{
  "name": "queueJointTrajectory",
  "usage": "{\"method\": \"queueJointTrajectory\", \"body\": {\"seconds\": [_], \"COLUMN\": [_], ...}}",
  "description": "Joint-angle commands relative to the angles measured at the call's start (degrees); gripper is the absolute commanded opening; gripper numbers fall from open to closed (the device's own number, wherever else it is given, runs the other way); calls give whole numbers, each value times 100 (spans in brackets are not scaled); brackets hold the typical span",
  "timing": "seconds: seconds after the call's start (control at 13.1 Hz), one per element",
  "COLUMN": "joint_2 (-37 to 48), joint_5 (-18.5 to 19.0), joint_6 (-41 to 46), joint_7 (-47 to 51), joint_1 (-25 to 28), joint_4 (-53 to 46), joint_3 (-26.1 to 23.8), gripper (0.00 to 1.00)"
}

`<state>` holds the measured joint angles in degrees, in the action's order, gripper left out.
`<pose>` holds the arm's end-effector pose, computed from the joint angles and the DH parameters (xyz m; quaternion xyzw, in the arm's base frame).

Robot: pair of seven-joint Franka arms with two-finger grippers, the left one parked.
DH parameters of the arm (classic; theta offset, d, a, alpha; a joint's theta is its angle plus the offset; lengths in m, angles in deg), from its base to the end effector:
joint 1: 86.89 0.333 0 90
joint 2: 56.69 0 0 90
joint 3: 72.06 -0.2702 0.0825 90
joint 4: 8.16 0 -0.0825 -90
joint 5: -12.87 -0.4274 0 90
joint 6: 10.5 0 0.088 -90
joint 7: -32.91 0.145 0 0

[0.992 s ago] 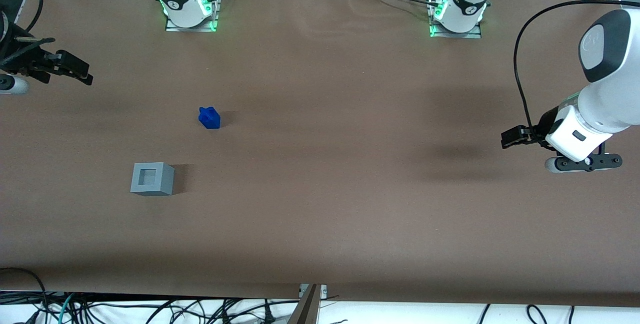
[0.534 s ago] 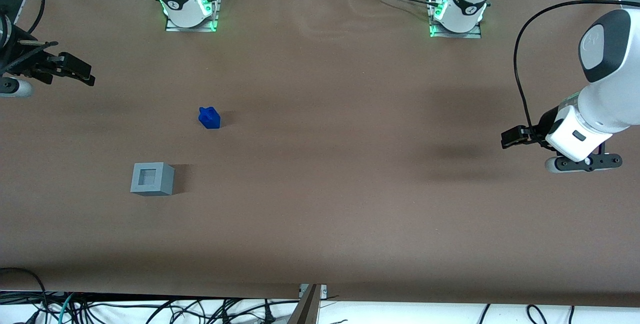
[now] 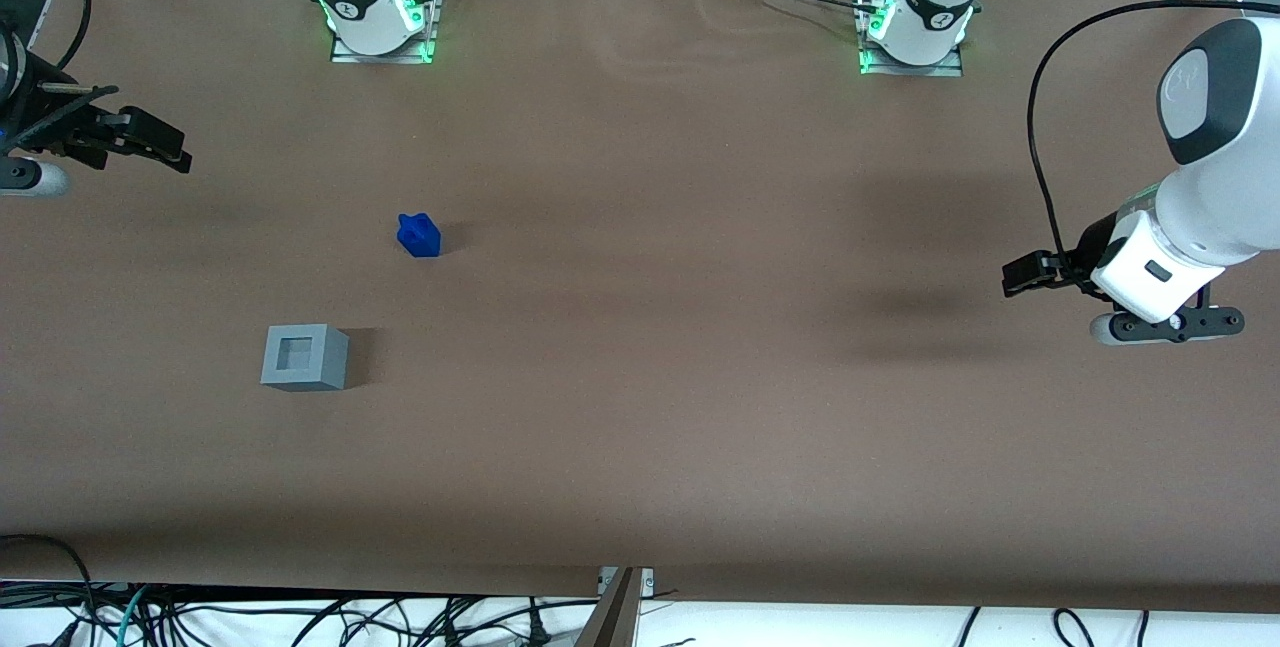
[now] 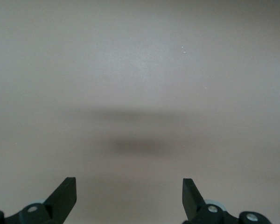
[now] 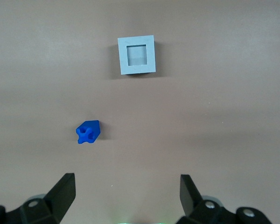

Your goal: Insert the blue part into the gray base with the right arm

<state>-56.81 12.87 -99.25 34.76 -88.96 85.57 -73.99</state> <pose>0.5898 -0.0015 0.5044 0.9989 -0.0173 -0.0445 0.0006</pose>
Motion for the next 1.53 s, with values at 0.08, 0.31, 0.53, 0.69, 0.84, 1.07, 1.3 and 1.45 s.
{"method": "queueJointTrajectory", "body": {"seconds": [0.08,0.31,0.53,0.69,0.84,1.07,1.3,1.45], "joint_2": [-58,-67,-84,-84,-84,-76,-6,336], "joint_5": [9,9,9,18,9,9,9,9], "joint_6": [314,314,323,314,323,350,358,280], "joint_7": [-53,-44,-62,-62,-53,-140,-167,-115], "joint_1": [-22,-22,-22,-22,-22,-22,-13,-13], "joint_4": [-39,-47,-39,-39,-30,-4,101,644], "joint_3": [-27,-27,-27,-27,-27,-27,-44,-315], "gripper": [99,99,99,99,99,99,99,99]}}
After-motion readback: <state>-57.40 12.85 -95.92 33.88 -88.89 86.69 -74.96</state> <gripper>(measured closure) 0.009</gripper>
